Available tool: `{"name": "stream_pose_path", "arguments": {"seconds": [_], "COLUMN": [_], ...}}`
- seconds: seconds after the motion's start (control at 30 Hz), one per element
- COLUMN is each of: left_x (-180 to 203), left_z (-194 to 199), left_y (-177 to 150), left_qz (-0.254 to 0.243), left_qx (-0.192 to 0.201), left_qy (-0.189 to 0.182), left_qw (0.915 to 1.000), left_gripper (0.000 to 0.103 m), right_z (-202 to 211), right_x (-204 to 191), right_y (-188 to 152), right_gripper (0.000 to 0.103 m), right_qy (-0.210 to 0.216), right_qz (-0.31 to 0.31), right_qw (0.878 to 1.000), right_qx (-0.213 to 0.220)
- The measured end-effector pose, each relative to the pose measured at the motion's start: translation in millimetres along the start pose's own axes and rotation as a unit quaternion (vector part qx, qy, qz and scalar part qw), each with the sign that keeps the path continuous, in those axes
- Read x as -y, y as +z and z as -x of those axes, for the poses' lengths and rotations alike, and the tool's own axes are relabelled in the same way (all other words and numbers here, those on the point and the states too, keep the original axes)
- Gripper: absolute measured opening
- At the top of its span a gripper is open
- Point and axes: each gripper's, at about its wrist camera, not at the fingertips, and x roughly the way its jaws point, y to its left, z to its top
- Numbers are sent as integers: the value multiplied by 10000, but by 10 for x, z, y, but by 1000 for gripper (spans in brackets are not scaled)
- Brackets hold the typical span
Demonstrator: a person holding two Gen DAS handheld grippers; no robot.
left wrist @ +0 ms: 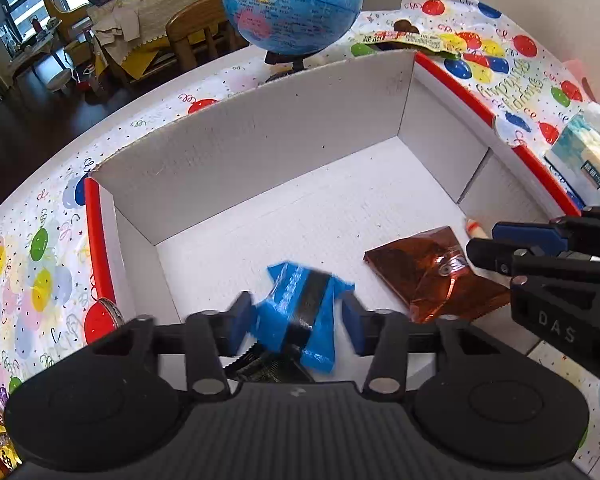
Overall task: Organize snacks
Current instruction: 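Open the left tool and the right tool to drop both items into the box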
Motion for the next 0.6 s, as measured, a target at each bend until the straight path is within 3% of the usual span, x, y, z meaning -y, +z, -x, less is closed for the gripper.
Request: {"name": "stream_pose_path", "arguments": {"seconds": [0.37,0.6], "left_x": [-79,-139], "left_z": [329,658], "left_y": [-83,-171], "left_qz": [148,230], "left_qx": [350,639], "left_qy": [-73,-106], "left_qw": [9993,9976], "left_gripper": [60,67], "right_z": [288,598], "right_x": [-50,-132], "right_y": [-18,-39], "right_gripper": [33,44], "right_qy": [122,128], "right_qz": [-24,-9], "right_qw": [9997,9987], "right_qx": [211,497]}}
